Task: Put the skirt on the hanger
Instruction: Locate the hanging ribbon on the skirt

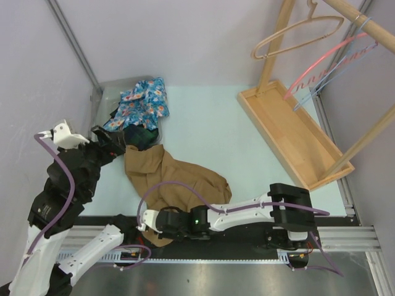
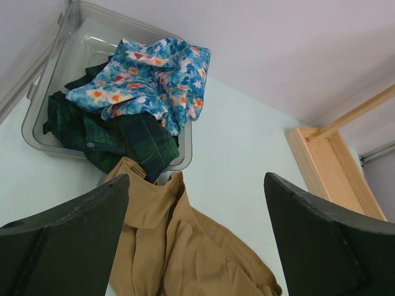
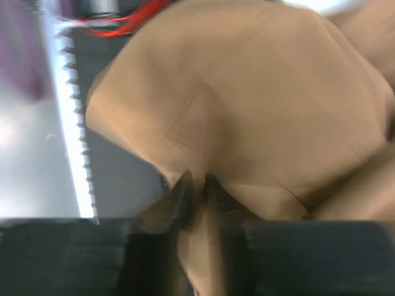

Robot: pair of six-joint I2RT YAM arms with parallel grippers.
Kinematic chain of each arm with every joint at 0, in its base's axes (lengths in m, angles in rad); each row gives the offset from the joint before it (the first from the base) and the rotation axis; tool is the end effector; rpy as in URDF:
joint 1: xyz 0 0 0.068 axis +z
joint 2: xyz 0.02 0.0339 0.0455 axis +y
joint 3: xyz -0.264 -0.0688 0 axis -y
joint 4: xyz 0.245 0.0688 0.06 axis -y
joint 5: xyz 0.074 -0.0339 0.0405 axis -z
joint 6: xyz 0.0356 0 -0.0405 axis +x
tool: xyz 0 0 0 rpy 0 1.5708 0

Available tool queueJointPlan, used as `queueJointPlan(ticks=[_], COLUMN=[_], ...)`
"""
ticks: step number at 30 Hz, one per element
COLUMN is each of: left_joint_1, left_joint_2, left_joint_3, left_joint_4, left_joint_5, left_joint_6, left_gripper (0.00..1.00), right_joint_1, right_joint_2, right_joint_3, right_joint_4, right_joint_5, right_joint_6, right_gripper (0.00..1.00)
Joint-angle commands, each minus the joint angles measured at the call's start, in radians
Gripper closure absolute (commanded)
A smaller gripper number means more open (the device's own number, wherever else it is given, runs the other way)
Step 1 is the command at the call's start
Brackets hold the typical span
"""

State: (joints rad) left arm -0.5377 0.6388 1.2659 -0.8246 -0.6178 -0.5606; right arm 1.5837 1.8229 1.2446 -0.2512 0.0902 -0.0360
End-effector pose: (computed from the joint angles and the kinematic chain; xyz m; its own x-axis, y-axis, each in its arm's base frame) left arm 0.0726 -0.0193 0.4430 -0.1053 -0.4418 -0.8909 -0.1492 0.8928 -0.4251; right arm -0.0019 0.3977 0.2047 0.0454 -0.7388 -0.6724 -0.9956 0.0214 -0.0907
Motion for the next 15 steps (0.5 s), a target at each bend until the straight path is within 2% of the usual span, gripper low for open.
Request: queueJointPlan(ticks=[1,5,8,12,13,15], left_joint_1=[-0.001,-0.001,-0.001,-0.001,-0.002,-0.001], left_joint_2=[-0.014,-0.014,-0.016,-0.004,0.002,0.01], left_joint_3=[-0.01,-0.017,-0.046,-0.112,-0.147,-0.209], left_joint_4=[-0.01,-0.007,0.022,0.074,0.084,0.116], left_joint_5=[0.036,0.046,0.088,0.145,0.157,0.185], left_joint_6=[-0.001,0.016,0.036,0.044,0.044,0.036], left_gripper=[0.07,0.06,0.1,0.12,0.11,0.12], right_joint_1=[-0.053,-0.126,-0.24,-0.445,-0.529,-0.606], right_joint_2=[-0.014,-0.126,-0.235,-0.367,-0.419,-0.471], right_joint_3=[0.038,-0.013,-0.056,-0.208,-0.243,-0.33], right_joint_4=[0.003,-0.008,-0.023,-0.017,0.015,0.036], right_joint_5=[0.166,0.305,0.367,0.353,0.35,0.329], right_joint_6=[0.068,0.117,0.174,0.241,0.273,0.307], right_gripper=[0.99,1.0,1.0,1.0,1.0,1.0])
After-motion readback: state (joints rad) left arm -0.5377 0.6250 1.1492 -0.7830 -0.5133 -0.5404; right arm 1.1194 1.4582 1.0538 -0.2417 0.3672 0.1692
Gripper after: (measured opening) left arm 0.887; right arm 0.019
